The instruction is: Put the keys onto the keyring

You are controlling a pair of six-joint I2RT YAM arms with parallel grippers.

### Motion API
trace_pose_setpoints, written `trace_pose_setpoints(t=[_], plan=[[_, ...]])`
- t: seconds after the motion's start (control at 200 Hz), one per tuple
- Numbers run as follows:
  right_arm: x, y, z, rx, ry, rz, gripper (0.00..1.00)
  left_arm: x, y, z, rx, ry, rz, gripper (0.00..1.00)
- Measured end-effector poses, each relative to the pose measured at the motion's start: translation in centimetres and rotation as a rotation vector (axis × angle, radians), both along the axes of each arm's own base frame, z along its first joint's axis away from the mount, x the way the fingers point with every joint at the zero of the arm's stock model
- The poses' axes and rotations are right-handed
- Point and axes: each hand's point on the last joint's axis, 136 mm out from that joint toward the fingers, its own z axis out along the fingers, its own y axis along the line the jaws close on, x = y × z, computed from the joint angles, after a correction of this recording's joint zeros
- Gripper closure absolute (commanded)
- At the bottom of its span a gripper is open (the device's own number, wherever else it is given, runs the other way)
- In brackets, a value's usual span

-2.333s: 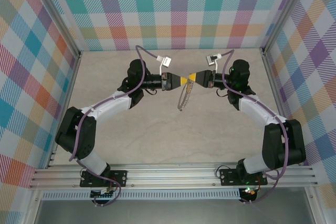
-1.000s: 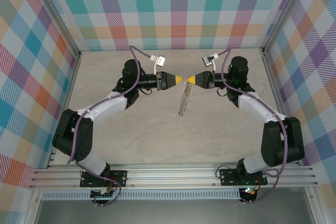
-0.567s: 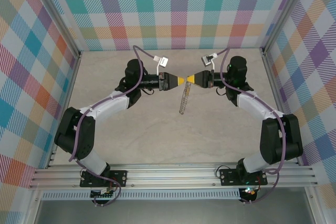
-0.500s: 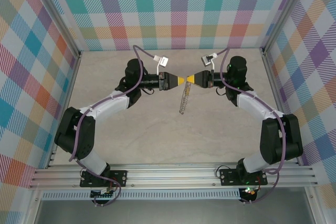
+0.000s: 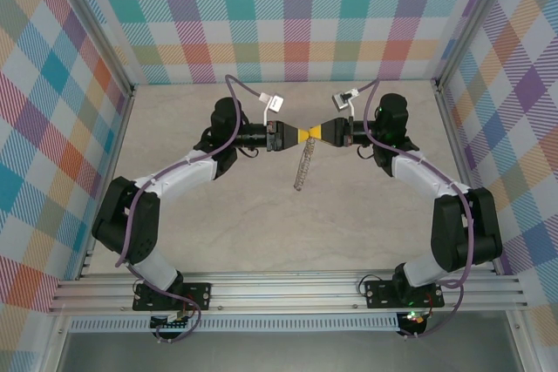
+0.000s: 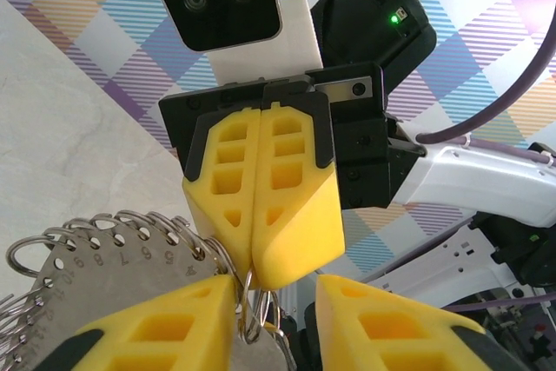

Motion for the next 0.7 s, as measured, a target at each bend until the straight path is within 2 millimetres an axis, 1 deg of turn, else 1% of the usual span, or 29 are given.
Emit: trace_pose_setpoints(t=[0.16, 0.21, 0.26, 0.315, 0.47, 0.62, 0.635, 0.68, 0.7], plan=[[0.06, 0.0, -0.01, 0.0, -0.003, -0.003, 1.0, 0.02, 0.02, -0.23, 0.008, 0.005, 0.001, 0.83], [0.1, 0.0, -0.01, -0.001, -0.003, -0.006, 1.0, 0.03, 0.02, -0.35, 0.011, 0.006, 0.002, 0.85], [0.12, 0.0, -0.02, -0.001, -0.003, -0.006, 1.0, 0.09, 0.03, -0.45, 0.015, 0.004, 0.005, 0.89], [0.17, 0.02, -0.06, -0.001, -0.002, -0.006, 1.0, 0.15, 0.05, -0.57, 0.019, 0.007, 0.009, 0.9], [0.56, 0.11, -0.17, 0.003, -0.008, -0.005, 1.0, 0.5, 0.16, -0.67, 0.022, 0.007, 0.026, 1.0], [0.7, 0.14, -0.18, 0.006, -0.01, -0.005, 1.0, 0.69, 0.2, -0.71, 0.023, 0.007, 0.036, 1.0], [0.71, 0.14, -0.18, 0.006, -0.009, -0.005, 0.97, 0.71, 0.19, -0.74, 0.023, 0.008, 0.036, 1.0], [0.76, 0.14, -0.19, 0.005, -0.003, -0.008, 0.77, 0.8, 0.19, -0.8, 0.024, 0.009, 0.04, 1.0], [0.79, 0.14, -0.19, 0.005, -0.002, -0.01, 0.71, 0.85, 0.17, -0.81, 0.024, 0.009, 0.042, 1.0]])
